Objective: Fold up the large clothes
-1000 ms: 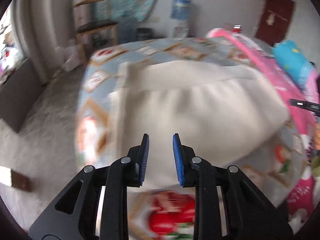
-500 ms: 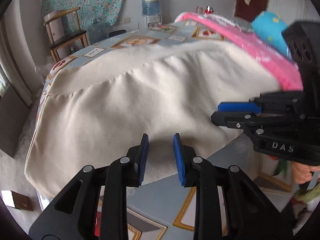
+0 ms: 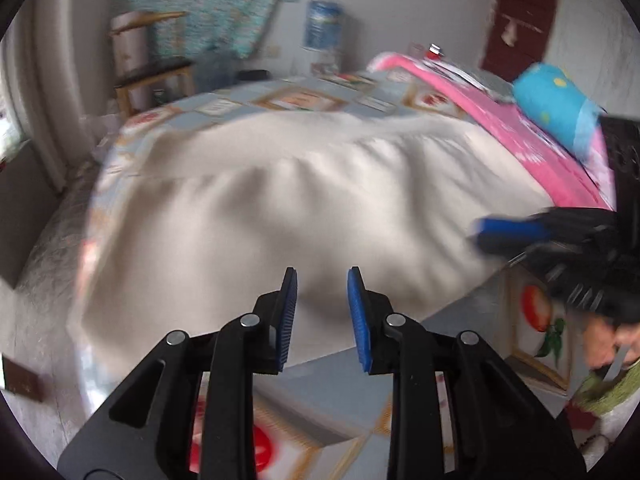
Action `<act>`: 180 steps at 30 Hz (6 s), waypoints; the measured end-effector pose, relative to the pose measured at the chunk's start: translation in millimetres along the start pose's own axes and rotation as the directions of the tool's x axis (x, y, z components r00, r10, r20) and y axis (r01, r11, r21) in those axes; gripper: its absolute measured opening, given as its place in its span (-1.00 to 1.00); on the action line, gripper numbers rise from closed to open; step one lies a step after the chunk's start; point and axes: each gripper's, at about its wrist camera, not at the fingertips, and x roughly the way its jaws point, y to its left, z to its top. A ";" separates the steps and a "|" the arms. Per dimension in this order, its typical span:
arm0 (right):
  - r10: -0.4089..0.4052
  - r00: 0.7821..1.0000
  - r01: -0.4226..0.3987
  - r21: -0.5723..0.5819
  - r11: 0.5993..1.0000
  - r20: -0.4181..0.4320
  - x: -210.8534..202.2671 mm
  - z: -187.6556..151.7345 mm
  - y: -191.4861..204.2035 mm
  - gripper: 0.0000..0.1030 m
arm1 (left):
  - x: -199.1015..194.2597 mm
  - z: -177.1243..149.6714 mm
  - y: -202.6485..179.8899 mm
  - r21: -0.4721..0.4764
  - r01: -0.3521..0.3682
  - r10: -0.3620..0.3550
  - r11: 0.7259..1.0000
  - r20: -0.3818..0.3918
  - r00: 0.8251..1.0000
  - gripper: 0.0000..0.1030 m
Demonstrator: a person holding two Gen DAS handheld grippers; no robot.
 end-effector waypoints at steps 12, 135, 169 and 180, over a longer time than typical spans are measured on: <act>-0.210 0.978 0.208 0.199 0.958 -0.012 -30.1 -25.4 -88.6 -0.37 | -21.5 -13.2 80.2 -0.224 -0.049 0.056 0.973 0.025 0.998 -0.54; -0.346 0.937 0.346 0.219 0.912 -0.040 -105.9 -50.1 14.5 0.88 | -70.2 -12.6 -94.2 -0.131 -0.309 0.297 0.942 -0.099 0.950 0.85; -0.353 0.935 0.353 0.215 0.911 -0.042 -106.4 -50.2 13.5 0.88 | -70.9 -12.1 -92.9 -0.132 -0.309 0.298 0.942 -0.098 0.950 0.85; -0.353 0.935 0.354 0.214 0.911 -0.041 -106.2 -49.6 14.5 0.88 | -71.0 -12.2 -93.1 -0.132 -0.309 0.298 0.942 -0.096 0.950 0.85</act>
